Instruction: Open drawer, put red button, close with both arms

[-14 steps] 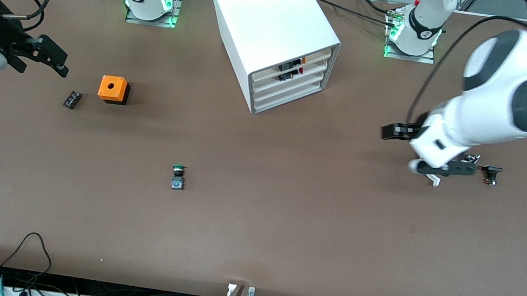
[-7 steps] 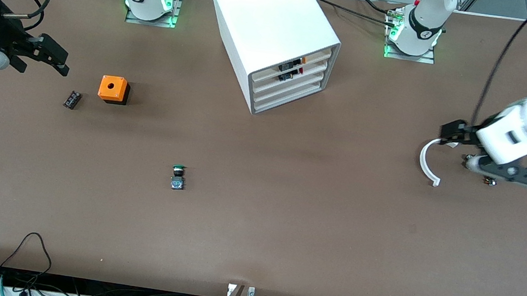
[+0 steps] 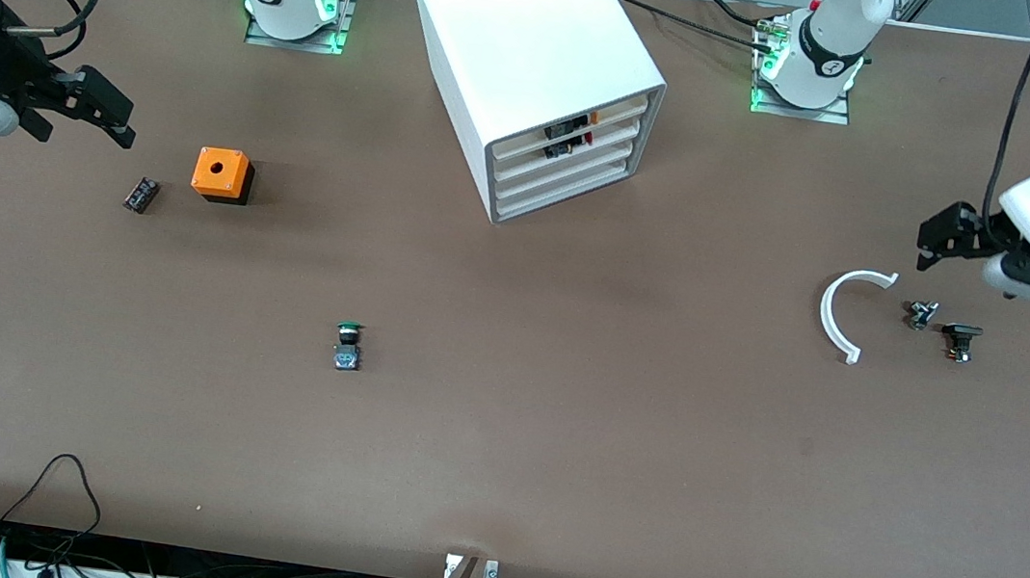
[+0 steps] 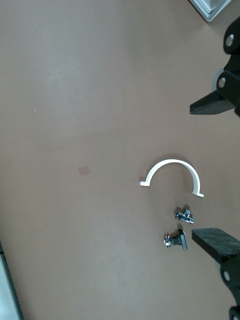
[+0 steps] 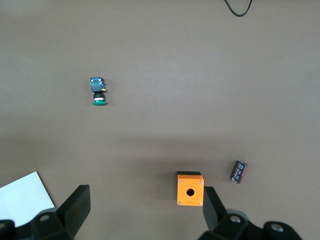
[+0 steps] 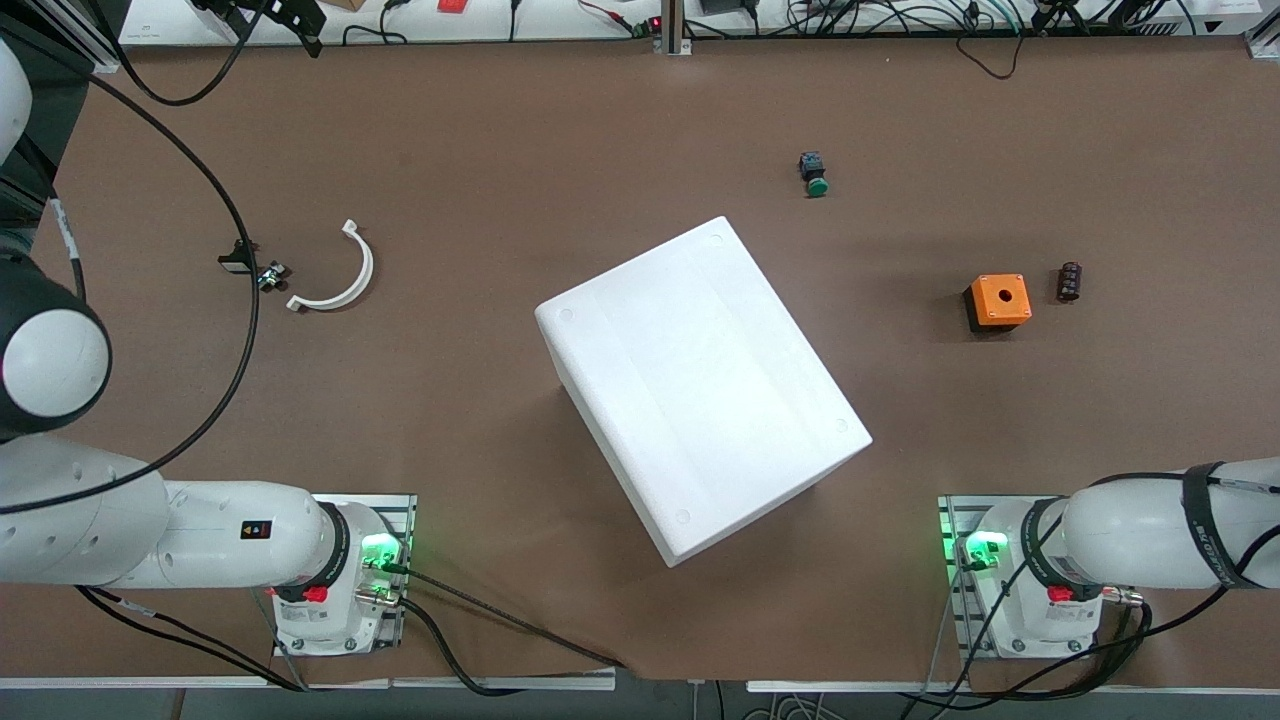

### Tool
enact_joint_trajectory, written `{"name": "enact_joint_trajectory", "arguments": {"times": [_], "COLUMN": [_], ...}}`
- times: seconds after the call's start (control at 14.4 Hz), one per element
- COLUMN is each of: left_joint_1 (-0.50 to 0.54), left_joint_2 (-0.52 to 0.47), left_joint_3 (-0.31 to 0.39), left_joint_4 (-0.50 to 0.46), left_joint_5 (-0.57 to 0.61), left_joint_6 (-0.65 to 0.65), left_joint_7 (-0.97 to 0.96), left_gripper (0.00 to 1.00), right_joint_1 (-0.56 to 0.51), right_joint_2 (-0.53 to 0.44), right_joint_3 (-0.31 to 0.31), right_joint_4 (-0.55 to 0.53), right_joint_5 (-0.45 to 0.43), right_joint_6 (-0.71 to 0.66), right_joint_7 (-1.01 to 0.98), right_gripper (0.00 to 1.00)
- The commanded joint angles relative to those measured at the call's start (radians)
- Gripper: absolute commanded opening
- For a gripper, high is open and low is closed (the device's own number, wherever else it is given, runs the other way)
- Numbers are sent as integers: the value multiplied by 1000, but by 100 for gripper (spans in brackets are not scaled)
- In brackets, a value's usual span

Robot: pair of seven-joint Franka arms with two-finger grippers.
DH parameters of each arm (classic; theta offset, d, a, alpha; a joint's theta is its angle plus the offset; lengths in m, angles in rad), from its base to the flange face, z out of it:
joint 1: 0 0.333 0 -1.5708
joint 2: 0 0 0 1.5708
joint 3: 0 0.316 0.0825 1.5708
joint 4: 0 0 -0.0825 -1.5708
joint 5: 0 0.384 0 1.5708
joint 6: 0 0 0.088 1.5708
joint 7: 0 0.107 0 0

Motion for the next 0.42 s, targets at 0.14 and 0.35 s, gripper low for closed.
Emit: {"name": "enact_joint_trajectory", "arguments": {"times": [0.14, 0.35], "left_joint_1": [-1, 14], "left_joint_2": [-47, -40], "left_joint_3": [23, 20], "left_joint_4": [-49, -46], "left_joint_5": [-65, -66], "left_joint_6": [-59, -59], "left_joint_7": [-56, -47], "left_gripper": [100, 100], "right_joint_1": [-1, -4], "right_joint_2": [9, 9], "right_joint_3": [-2, -2], "right_joint_4": [23, 25], "right_joint_5": [-4, -3], "right_joint_6": [-20, -20], "right_joint_7": [-10, -19], "right_gripper": [100, 100]}}
